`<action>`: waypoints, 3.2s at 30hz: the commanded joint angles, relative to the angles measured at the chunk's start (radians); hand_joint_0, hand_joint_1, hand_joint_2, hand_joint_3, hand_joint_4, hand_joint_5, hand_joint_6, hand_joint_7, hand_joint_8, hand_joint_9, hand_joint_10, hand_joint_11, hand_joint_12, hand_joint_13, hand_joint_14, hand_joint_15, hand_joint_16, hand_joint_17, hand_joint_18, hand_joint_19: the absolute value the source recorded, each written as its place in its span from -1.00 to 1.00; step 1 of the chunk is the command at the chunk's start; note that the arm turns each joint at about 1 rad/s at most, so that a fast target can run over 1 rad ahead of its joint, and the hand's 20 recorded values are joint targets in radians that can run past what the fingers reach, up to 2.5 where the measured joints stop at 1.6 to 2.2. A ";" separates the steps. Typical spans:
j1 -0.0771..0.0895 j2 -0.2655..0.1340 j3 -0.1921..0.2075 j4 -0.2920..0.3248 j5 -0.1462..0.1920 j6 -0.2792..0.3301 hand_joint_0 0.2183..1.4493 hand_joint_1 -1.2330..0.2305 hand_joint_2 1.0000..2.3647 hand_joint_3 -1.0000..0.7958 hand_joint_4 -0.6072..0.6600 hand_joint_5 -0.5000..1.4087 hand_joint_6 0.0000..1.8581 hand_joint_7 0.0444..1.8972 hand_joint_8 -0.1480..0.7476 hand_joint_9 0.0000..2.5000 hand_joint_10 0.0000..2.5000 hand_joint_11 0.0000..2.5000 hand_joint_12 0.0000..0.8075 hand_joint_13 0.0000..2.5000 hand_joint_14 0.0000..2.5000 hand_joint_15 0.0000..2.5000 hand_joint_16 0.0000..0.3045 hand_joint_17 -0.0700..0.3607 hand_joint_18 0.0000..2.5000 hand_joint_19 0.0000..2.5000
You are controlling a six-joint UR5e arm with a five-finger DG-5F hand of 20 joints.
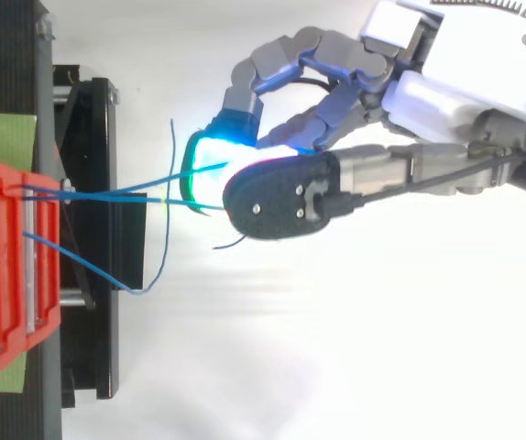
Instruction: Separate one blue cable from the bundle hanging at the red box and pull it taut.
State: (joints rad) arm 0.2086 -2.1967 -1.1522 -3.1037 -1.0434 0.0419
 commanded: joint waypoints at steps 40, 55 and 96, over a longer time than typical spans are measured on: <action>0.000 -0.002 0.000 0.013 0.005 0.029 -0.39 -0.24 -0.98 -0.06 0.09 -0.62 0.01 0.04 0.15 -0.04 -0.99 -0.16 -0.05 -0.31 -0.99 -0.53 -0.66 -0.13 -0.49 -0.64; 0.000 -0.002 -0.001 0.013 0.005 0.035 -0.23 -0.38 -0.98 -0.22 -0.13 -0.66 0.04 -0.01 0.00 -0.13 -0.99 -0.16 -0.17 -0.35 -0.98 -0.53 -0.72 -0.23 -0.53 -0.63; 0.000 -0.002 0.000 0.005 0.003 0.059 -0.20 -0.33 -0.98 -0.28 -0.23 -0.66 0.06 0.01 -0.11 -0.49 -0.99 -0.64 -0.27 -0.41 -0.99 -0.66 -0.76 -0.29 -0.53 -0.67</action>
State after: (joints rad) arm 0.2094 -2.1981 -1.1528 -3.0966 -1.0393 0.0973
